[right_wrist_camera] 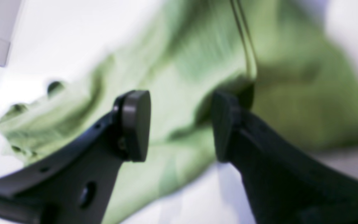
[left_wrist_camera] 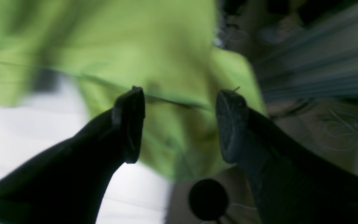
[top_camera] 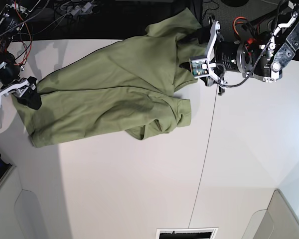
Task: Layout the t-shirt on the table in an organized manner, then fold the t-shirt properly
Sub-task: 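Lift the shirt with both grippers and stretch it apart, then drag the shirt across the table with the left gripper, then release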
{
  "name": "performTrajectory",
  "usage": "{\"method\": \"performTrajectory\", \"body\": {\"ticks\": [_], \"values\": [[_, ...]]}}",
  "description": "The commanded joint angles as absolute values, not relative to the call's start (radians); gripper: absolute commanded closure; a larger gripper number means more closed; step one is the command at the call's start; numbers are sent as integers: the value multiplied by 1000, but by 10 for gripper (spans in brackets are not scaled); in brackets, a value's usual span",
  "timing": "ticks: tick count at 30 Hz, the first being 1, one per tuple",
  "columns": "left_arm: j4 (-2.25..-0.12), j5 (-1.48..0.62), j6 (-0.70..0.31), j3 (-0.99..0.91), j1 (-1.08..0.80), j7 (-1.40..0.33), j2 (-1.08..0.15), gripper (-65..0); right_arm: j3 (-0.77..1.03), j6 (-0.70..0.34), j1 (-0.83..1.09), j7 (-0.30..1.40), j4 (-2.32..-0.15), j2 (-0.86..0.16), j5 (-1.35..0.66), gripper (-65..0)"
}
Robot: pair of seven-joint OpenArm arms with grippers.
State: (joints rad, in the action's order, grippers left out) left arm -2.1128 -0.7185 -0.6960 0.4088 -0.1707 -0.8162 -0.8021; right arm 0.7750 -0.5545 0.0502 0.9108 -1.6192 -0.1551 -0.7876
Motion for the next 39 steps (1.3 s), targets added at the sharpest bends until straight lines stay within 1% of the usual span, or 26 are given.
{"method": "performTrajectory", "body": {"ticks": [1, 3, 5, 8, 11, 14, 17, 21, 23, 26, 33, 34, 37, 38, 39], "values": [[-2126, -730, -698, 377, -149, -789, -803, -386, 778, -565, 42, 897, -1664, -169, -795, -315], [-2125, -725, -698, 326, -136, -765, -777, -386, 777, -565, 42, 902, -1703, -169, -792, -315], [-2109, -656, -686, 297, -136, -698, -756, -386, 773, -565, 42, 901, -1711, -168, -791, -315], [-2030, -526, -624, 296, -133, -593, -717, -386, 757, -565, 42, 894, -1701, -168, -757, -315], [-1927, -413, -566, 296, -115, -503, -635, -386, 748, -565, 42, 876, -1689, -168, -737, -315], [-1839, -381, -564, 303, -58, -498, -567, -386, 745, -564, 41, 864, -1684, -168, -736, -315], [-1775, -350, -564, 331, -21, -497, -529, -386, 744, -564, 42, 864, -1684, -168, -713, -315], [-1756, -251, -554, 411, -14, -471, -527, -386, 744, -551, 41, 840, -1671, -168, -688, -315], [-1756, -208, -515, 445, -10, -460, -527, -386, 744, -538, 35, 792, -1644, -168, -651, -315], [-1756, -194, -509, 480, -6, -460, -527, -386, 744, -504, 5, 758, -1577, -169, -591, -315], [-1754, -151, -482, 508, 0, -461, -527, -381, 744, -501, -72, 738, -1444, -169, -542, -315], [-1754, -151, -482, 508, 1, -461, -527, -359, 744, -501, -76, 740, -1439, -169, -533, -315], [-1754, -151, -483, 508, 0, -469, -527, -230, 744, -501, -71, 750, -1440, -171, -514, -315], [-1754, -151, -483, 508, 0, -471, -527, -205, 744, -501, -71, 758, -1440, -173, -509, -315], [-1754, -151, -483, 508, 0, -471, -527, -201, 744, -500, -68, 765, -1440, -175, -507, -315]]}}
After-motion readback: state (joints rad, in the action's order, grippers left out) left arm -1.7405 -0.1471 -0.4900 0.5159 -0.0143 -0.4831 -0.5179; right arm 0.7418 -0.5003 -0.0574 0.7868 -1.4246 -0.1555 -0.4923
